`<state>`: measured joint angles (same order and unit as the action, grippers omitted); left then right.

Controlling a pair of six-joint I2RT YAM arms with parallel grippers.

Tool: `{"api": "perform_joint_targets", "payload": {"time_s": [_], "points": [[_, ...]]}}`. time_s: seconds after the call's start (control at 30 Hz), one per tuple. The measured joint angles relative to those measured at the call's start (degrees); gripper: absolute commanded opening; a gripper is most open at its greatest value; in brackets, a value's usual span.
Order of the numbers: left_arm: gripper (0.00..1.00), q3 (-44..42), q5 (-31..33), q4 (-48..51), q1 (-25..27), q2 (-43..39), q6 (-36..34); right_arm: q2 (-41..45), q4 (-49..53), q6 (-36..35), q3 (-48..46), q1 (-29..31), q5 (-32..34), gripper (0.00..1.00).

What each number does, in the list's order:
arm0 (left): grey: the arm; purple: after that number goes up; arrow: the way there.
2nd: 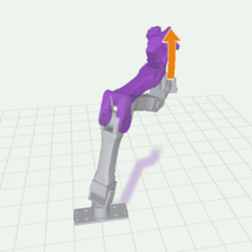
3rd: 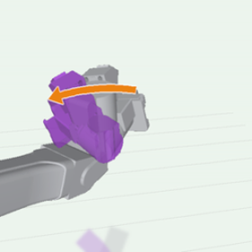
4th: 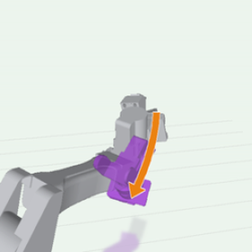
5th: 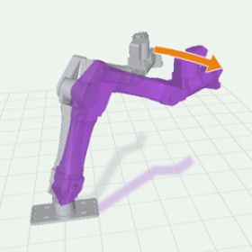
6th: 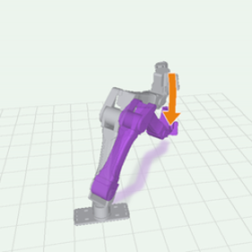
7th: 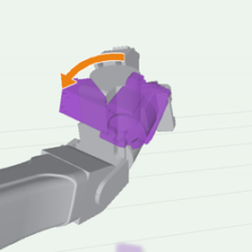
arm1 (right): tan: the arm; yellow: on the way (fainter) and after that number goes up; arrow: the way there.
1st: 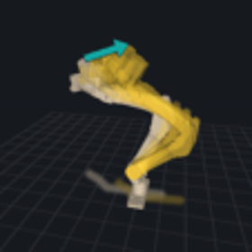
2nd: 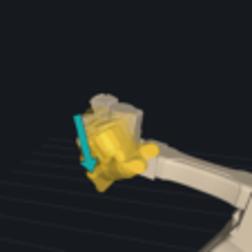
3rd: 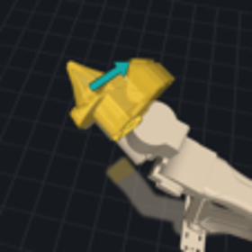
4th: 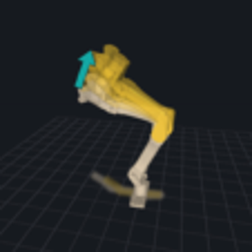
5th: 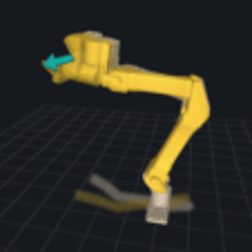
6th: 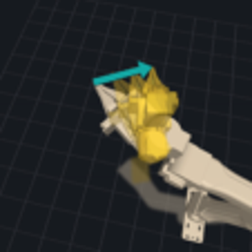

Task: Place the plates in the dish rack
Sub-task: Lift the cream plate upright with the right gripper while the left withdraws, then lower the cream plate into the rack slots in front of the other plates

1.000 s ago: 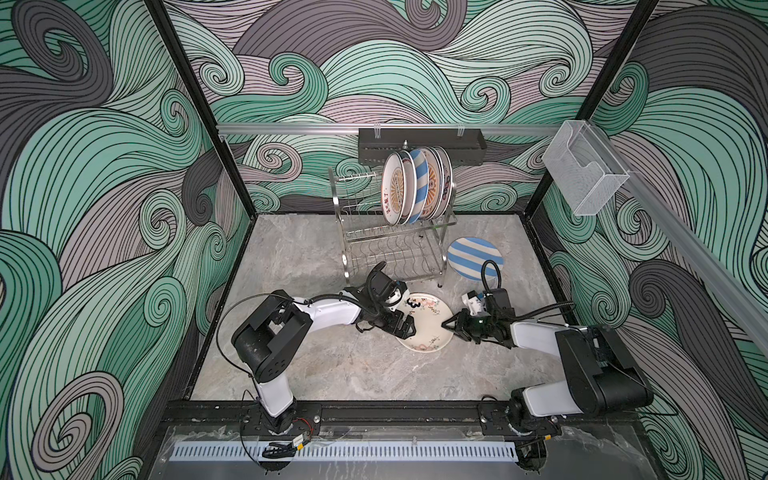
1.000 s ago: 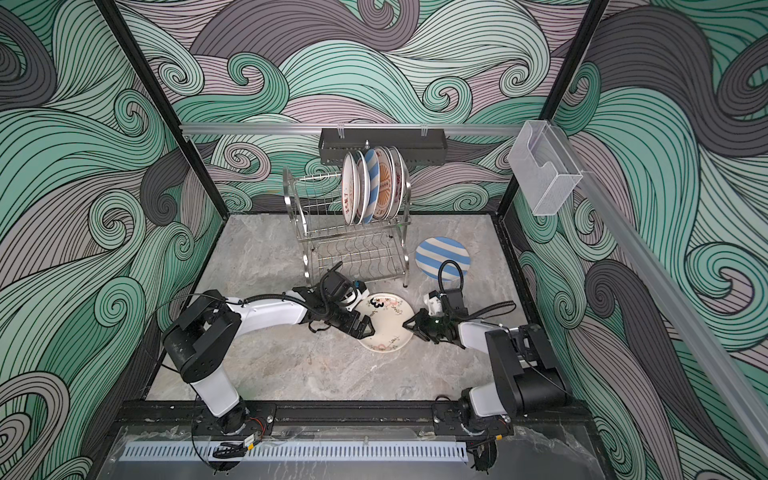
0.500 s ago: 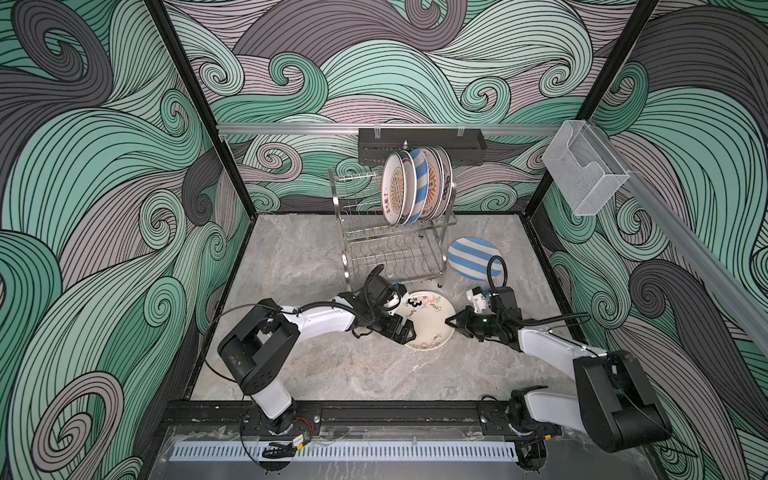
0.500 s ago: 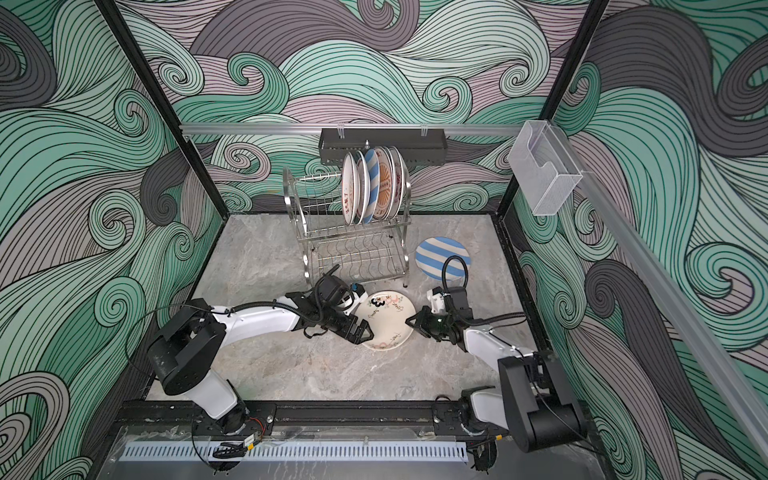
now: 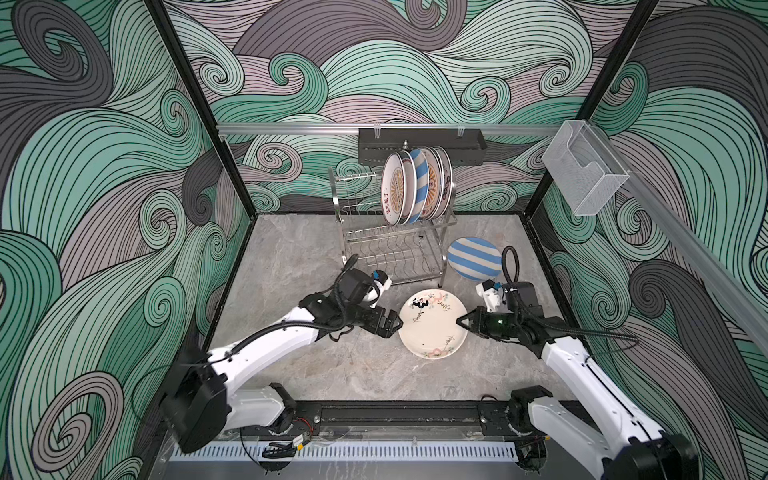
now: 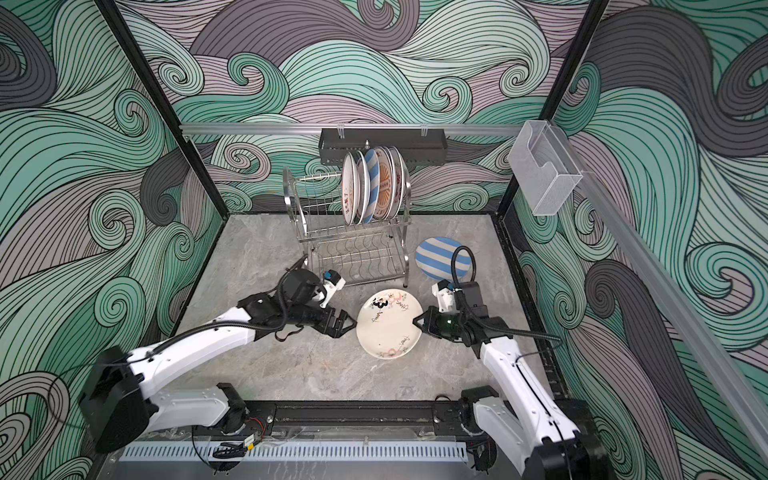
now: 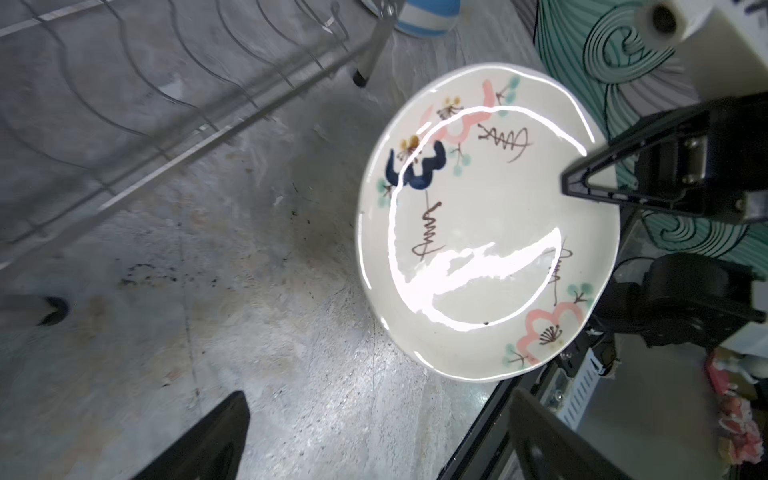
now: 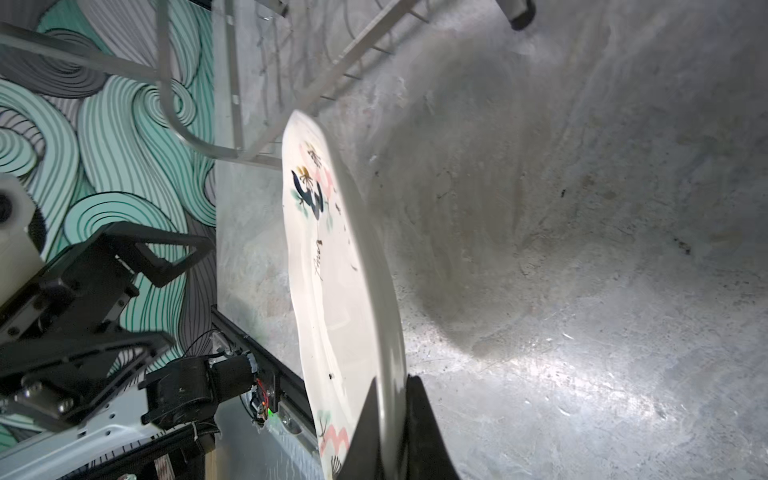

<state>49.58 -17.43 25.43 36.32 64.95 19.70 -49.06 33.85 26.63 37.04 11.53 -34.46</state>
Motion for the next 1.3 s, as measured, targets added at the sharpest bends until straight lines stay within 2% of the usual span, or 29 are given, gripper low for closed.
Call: {"api": "perform_joint_targets", "payload": {"time_s": [0.13,0.23,0.33,0.53,0.8,0.87,1.1,1.3], "points": [[0.99,-0.94,-1.68,2.05,-13.03,-10.08,0.35,0.7,1.99,-0.04,6.38,3.58,-0.22,0.0],[0.99,-1.07,-2.6,4.7,-18.18,-13.2,-0.72,-2.16,3.06,-0.04,14.25,9.25,0.96,0.0],[0.99,-1.07,-4.07,6.95,-21.57,-12.41,-1.66,-5.6,2.78,-0.09,22.77,13.9,1.9,0.0],[0.99,-3.72,-8.2,8.2,-26.14,-9.14,-2.21,-14.82,3.1,-2.51,41.44,18.23,8.15,0.0],[0.99,-4.72,-11.15,7.78,-26.25,-9.11,-2.23,-26.56,2.43,-5.09,59.06,25.79,18.69,0.0],[0.99,-4.81,-11.63,7.74,-26.25,-8.83,-2.23,-30.34,2.97,-6.51,64.24,27.63,23.08,0.0],[0.99,-4.94,-13.88,6.78,-26.25,-7.43,-2.34,-44.54,5.4,-14.86,84.24,34.97,47.23,0.0],[0.99,-5.27,-16.59,6.32,-26.4,-6.03,-2.34,-54.82,6.49,-22.32,97.07,40.0,65.51,0.0]]}}
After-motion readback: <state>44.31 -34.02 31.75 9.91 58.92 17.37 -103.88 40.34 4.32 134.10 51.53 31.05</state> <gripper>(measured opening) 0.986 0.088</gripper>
